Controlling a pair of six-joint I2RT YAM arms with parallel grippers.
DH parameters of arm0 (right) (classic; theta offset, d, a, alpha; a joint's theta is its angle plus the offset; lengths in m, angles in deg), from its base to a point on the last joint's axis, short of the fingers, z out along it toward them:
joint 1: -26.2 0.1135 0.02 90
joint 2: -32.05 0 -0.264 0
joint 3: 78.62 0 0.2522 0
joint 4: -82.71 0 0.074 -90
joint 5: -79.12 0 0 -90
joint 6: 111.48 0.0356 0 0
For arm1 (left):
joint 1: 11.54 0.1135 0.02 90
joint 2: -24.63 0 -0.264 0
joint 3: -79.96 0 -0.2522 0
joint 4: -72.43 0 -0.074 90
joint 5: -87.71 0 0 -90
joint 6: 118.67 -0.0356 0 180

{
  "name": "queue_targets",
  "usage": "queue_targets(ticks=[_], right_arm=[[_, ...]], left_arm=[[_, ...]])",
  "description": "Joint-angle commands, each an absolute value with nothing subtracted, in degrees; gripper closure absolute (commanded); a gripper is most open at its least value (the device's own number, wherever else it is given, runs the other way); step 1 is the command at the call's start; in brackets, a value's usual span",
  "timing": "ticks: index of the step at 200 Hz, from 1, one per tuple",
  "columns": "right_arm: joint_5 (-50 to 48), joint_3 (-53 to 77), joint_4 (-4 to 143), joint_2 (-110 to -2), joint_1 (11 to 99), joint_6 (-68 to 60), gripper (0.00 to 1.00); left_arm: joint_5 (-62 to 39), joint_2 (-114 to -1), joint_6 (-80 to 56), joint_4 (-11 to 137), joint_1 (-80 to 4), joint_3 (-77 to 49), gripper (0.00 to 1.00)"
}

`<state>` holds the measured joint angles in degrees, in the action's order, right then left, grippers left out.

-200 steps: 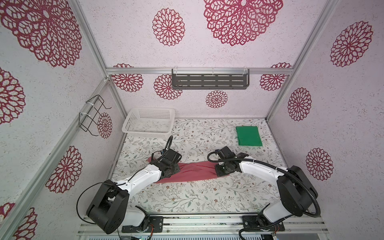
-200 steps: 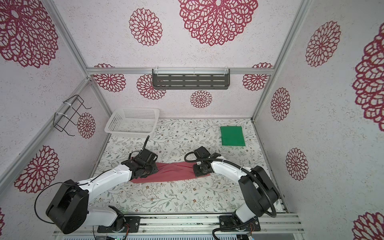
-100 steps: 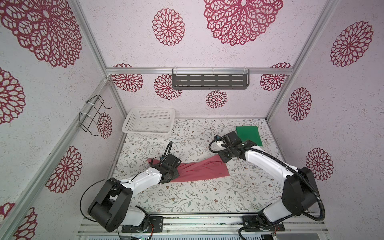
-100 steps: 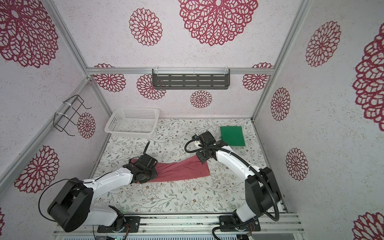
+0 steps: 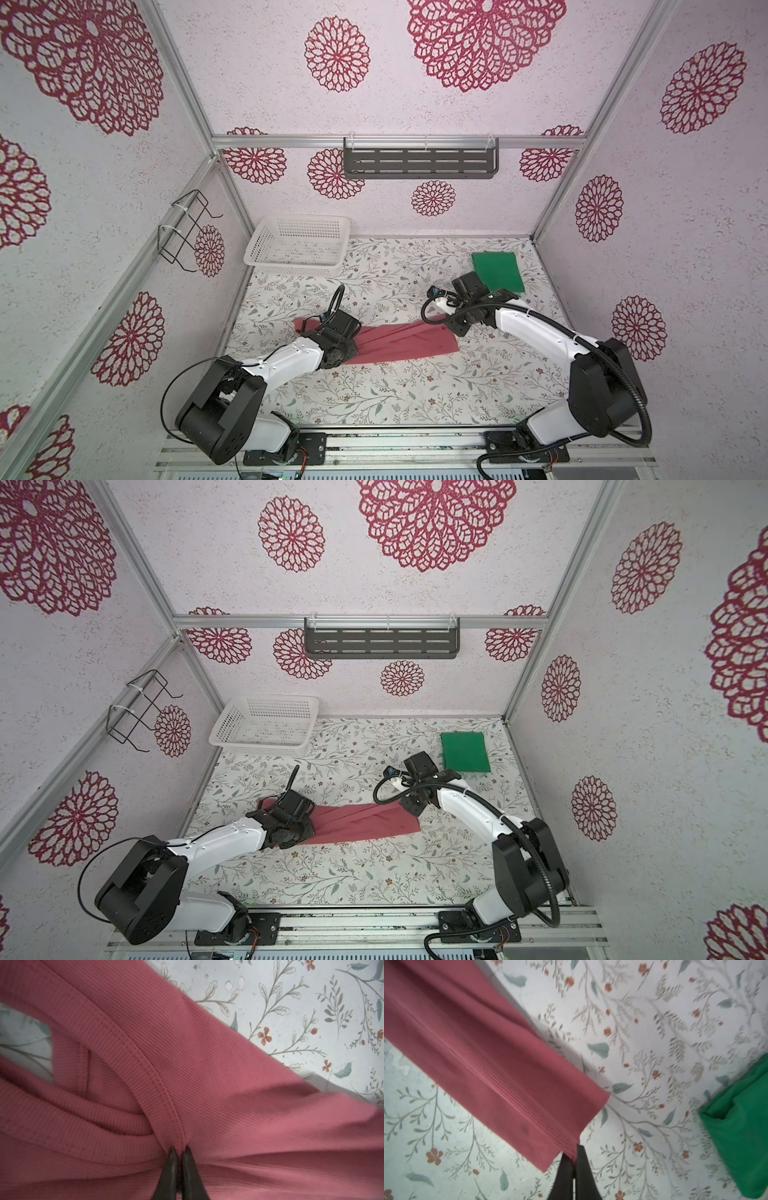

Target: Fold and stack the tank tops

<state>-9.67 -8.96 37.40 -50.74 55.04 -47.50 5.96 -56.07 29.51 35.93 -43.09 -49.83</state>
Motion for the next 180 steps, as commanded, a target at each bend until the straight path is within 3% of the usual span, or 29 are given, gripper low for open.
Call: queue_targets(ticks=[1,32,51,58,77,106,145,180], right_arm=[[-9.7,-13.9,39.5,-44.0,54.7,-42.9,0.98],[-19.5,-18.8,40.3,-41.5,54.3,-37.9,0.85],[-22.3,-16.1,38.3,-41.3,52.8,-35.9,0.56],[-22.5,-15.2,38.0,-41.0,52.5,-35.5,0.51],[-20.9,-11.5,36.8,-41.5,52.4,-30.8,0.51],[-10.2,-5.4,36.7,-47.5,54.5,-12.0,0.53],[-7.1,-11.2,41.5,-49.8,53.7,3.5,0.60],[-2.5,-14.9,44.9,-50.4,53.0,9.1,0.60]], left_arm=[[7.2,-56.8,29.4,34.4,-42.7,-51.1,0.91],[7.5,-57.1,29.1,33.6,-42.7,-50.7,0.84],[8.7,-55.7,28.4,30.7,-43.0,-49.3,0.68],[9.3,-55.0,28.1,29.4,-42.9,-48.9,0.64],[9.9,-52.6,27.5,26.6,-43.0,-47.5,0.56],[9.5,-50.8,26.8,24.8,-43.2,-43.9,0.54],[8.7,-53.6,26.4,28.6,-43.1,-43.1,0.55],[7.0,-58.3,26.7,32.6,-43.1,-44.3,0.55]])
